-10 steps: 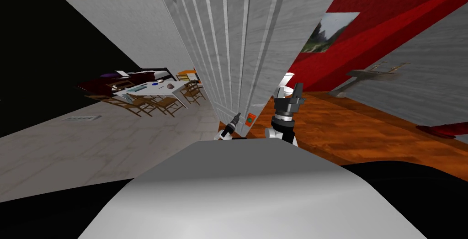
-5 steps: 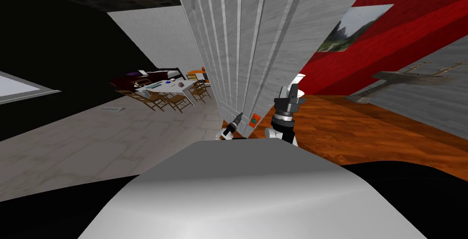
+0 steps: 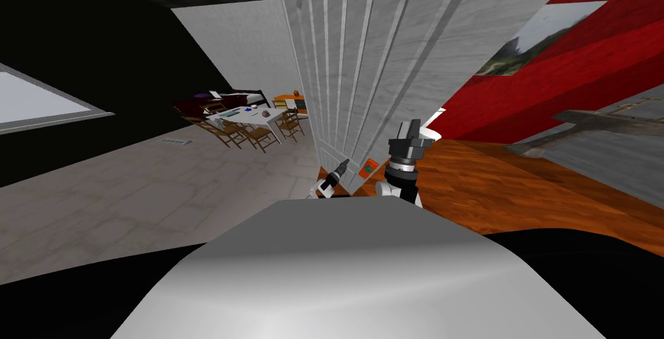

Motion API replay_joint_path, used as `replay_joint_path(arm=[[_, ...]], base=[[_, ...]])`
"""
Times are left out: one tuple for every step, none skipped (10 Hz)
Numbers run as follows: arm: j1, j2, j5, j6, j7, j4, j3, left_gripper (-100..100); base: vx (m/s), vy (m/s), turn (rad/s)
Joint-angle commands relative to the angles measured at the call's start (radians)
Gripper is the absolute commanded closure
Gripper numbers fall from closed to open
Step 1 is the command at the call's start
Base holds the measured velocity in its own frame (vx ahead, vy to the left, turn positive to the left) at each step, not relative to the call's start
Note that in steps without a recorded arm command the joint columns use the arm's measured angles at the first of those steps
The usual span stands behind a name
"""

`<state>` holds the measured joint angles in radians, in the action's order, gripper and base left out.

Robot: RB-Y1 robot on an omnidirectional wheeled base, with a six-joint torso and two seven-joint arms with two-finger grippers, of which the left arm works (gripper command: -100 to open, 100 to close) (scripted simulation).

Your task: Push the door open

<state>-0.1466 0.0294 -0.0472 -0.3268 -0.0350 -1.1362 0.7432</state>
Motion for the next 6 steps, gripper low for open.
replay_joint_path(arm=[[-0.011, -0.009, 0.007, 0.011, -0.02, -0.007, 0.012, -100], [-0.018, -0.017, 0.01, 0.011, -0.027, -0.001, 0.016, -100], [-0.025, -0.024, 0.013, 0.011, -0.035, 0.005, 0.02, -100], [-0.03, -0.031, 0.015, 0.01, -0.04, 0.009, 0.023, -100], [-0.035, -0.037, 0.016, 0.01, -0.045, 0.014, 0.026, -100], [-0.038, -0.042, 0.018, 0.01, -0.049, 0.016, 0.027, -100]], base=[[-0.187, 0.008, 0.079], [-0.166, -0.001, 0.054], [-0.187, -0.017, 0.047], [-0.206, -0.032, 0.027], [-0.166, -0.022, 0.059], [-0.204, -0.055, 0.011]])
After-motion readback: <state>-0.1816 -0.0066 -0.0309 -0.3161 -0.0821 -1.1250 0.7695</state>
